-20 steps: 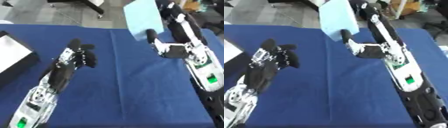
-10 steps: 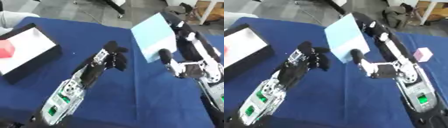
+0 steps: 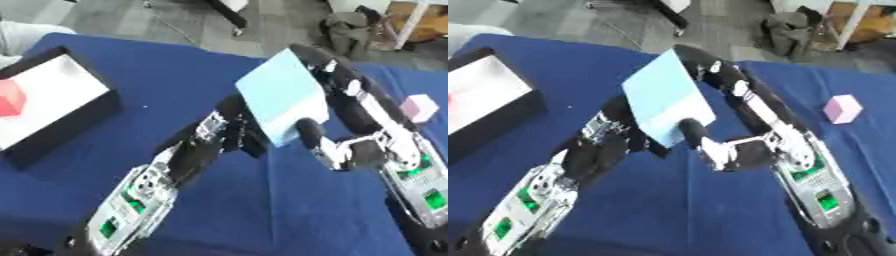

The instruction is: Pick up the objects with one hand, pass them to the other hand, and then place them into the box on the other side of the table.

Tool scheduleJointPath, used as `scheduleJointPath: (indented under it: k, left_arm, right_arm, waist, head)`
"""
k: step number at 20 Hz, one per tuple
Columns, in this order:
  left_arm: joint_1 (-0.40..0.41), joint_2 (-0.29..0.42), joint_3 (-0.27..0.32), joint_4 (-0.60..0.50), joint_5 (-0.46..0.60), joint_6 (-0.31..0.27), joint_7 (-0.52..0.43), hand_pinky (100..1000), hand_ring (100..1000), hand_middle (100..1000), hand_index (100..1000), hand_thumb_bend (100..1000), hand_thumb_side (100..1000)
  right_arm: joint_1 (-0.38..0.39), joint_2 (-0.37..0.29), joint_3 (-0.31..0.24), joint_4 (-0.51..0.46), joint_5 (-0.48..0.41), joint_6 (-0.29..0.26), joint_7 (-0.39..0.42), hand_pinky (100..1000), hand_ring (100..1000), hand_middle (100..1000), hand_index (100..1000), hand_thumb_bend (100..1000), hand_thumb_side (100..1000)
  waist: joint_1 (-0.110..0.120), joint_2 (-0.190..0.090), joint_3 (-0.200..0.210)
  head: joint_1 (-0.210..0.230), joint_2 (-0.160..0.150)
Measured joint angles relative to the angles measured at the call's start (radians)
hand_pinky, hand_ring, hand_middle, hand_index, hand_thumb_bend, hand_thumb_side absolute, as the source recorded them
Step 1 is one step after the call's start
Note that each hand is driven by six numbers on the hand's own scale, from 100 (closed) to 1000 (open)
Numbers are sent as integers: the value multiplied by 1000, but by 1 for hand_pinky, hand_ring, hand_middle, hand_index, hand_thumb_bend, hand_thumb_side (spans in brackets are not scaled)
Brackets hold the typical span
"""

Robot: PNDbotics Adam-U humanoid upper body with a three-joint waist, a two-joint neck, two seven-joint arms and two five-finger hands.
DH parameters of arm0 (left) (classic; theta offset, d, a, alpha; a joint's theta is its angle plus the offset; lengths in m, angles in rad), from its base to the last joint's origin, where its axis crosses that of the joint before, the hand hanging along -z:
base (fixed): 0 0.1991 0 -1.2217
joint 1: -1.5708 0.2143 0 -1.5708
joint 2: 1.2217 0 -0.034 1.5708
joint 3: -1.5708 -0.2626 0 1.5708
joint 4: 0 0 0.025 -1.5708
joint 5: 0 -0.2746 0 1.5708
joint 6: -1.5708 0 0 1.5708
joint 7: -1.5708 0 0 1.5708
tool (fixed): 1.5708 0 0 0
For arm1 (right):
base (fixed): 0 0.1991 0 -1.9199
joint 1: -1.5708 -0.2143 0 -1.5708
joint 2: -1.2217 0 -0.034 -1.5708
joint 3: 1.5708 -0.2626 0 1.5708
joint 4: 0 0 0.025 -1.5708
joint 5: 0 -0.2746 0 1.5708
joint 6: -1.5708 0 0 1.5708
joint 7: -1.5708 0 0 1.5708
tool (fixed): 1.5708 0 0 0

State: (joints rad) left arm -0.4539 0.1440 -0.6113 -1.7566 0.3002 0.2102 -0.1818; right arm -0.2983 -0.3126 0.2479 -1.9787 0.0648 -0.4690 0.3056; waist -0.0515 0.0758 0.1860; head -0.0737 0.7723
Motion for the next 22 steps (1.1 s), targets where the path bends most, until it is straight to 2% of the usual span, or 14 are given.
scheduleJointPath:
  k: [5, 11, 15, 19, 22]
  left_arm:
    - [-3, -3, -8, -4, 54, 8, -5, 681, 646, 618, 844, 740, 1000]
    - [-15, -3, -21, -4, 124, 15, -15, 682, 649, 620, 846, 801, 1000]
    - [-21, -4, -28, -3, 180, 17, -17, 685, 652, 622, 846, 902, 1000]
    - [-21, -8, -32, 8, 244, 15, -13, 686, 654, 624, 844, 932, 991]
    - [-21, -12, -35, 19, 287, 11, -3, 687, 656, 626, 844, 1000, 823]
  right_arm:
    - [0, 0, 0, 0, 1, -2, -2, 827, 811, 499, 982, 100, 470]
    - [0, 0, 1, 0, 16, -9, 4, 831, 811, 500, 985, 100, 470]
    - [1, 0, 0, 0, 20, -10, 6, 832, 810, 499, 986, 100, 470]
    - [9, 4, 0, 0, 20, -3, 3, 832, 812, 500, 990, 100, 470]
    - [10, 10, 0, 0, 19, 6, 3, 830, 813, 499, 991, 100, 470]
  waist:
    - [-3, 0, 0]
    - [-6, 0, 0]
    - [-9, 0, -2]
    - [-12, 0, -4]
    - [-13, 0, -6]
  head:
    - [-6, 0]
    - [-12, 0]
    - [-18, 0]
    - [-24, 0]
    - [-28, 0]
